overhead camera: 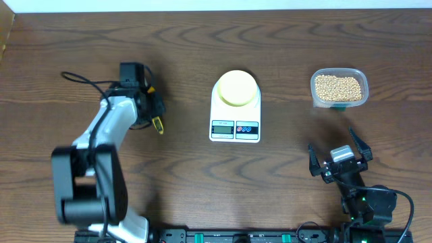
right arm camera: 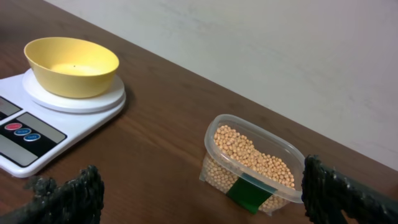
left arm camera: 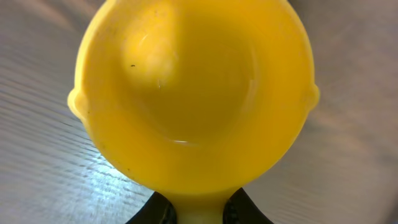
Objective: Scoop item into bowl and weigh 50g on scale
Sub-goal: 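Lift the yellow scoop with the left gripper toward the scale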
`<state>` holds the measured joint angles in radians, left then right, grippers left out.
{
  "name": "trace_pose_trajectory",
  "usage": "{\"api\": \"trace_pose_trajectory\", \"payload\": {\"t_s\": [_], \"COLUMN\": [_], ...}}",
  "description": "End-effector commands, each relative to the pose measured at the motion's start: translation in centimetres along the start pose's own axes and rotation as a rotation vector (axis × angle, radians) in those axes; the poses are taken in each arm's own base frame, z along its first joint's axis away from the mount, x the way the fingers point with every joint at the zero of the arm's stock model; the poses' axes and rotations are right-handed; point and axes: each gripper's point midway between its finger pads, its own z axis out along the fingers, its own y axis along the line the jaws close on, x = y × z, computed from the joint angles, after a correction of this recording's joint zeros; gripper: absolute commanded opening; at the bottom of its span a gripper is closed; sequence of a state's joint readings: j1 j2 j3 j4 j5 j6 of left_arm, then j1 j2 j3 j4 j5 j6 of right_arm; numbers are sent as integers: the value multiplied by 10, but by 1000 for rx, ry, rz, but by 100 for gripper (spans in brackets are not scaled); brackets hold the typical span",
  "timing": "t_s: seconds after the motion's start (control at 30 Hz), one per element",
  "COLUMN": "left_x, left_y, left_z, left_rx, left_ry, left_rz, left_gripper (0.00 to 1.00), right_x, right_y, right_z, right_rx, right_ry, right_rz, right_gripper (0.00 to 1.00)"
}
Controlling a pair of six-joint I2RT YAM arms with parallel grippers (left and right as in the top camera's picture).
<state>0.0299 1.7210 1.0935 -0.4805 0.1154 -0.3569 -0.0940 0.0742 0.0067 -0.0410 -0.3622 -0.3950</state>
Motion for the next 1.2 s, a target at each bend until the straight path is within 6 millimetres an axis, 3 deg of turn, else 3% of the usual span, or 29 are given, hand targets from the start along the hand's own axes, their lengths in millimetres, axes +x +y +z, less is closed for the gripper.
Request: {"api": "trace_pose_trajectory", "payload": {"t_s": [0.0, 0.27, 0.4, 0.67, 1.17], "left_x": [-38, -70, -75, -56, -37], "left_y": [-24, -46, -54, -87, -126], "left_z": [-56, -155, -184, -186, -182], "left_rx": [83, 111, 136, 333, 339], "left_ry": [-140, -181, -196, -75, -62], "left_rz": [-83, -64, -60, -110, -134], "left_gripper": [13, 8, 8, 8, 8], "right_x": [2, 2, 2, 2, 2], "right_y": [-1, -1, -1, -1, -1], "right_z": [0, 0, 0, 0, 0], "right_rx": [6, 6, 6, 6, 6], "right_ry": [6, 7, 7, 7, 7], "right_rz": [-1, -1, -1, -1, -1], "right_gripper": [99, 99, 99, 99, 99]}}
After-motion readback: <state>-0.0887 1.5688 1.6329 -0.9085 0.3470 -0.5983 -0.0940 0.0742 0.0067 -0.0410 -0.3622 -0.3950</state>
